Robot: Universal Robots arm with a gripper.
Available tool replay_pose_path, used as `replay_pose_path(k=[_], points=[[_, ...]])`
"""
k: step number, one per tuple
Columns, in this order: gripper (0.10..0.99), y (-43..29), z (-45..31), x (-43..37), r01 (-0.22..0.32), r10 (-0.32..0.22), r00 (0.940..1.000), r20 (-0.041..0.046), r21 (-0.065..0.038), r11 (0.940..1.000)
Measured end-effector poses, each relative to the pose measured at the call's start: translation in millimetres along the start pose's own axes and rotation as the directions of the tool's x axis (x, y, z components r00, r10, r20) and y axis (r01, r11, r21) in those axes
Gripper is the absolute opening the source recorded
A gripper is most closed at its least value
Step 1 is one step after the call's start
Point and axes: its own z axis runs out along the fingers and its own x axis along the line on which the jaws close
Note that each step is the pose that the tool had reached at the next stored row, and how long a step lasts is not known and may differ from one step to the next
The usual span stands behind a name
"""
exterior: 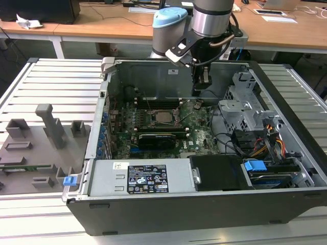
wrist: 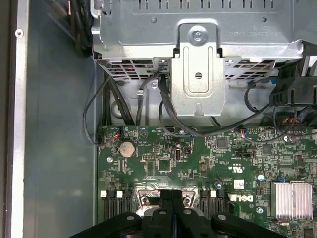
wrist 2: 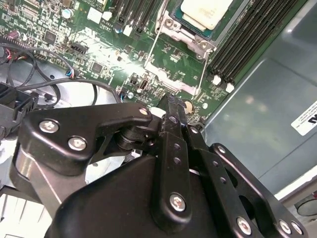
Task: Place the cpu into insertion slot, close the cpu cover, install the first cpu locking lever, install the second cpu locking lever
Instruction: 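Close the cpu cover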
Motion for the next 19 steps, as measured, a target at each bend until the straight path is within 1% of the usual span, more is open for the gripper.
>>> replay_pose_path(k=[5, 7, 11, 19], points=[[0.106, 7.5, 5.3, -0.1, 0.010, -0.010, 1.0000, -0.0002, 0.002, 1.0000], [0.106, 9.7, 9.5, -0.2, 0.014, -0.014, 0.9999, 0.0004, 0.002, 0.9999], [0.106, 10.4, 16.8, -0.4, 0.017, -0.017, 0.9999, 0.0004, 0.002, 0.9999], [0.106, 10.7, 24.2, -0.5, 0.017, -0.017, 0.9999, 0.0005, 0.002, 0.9999]])
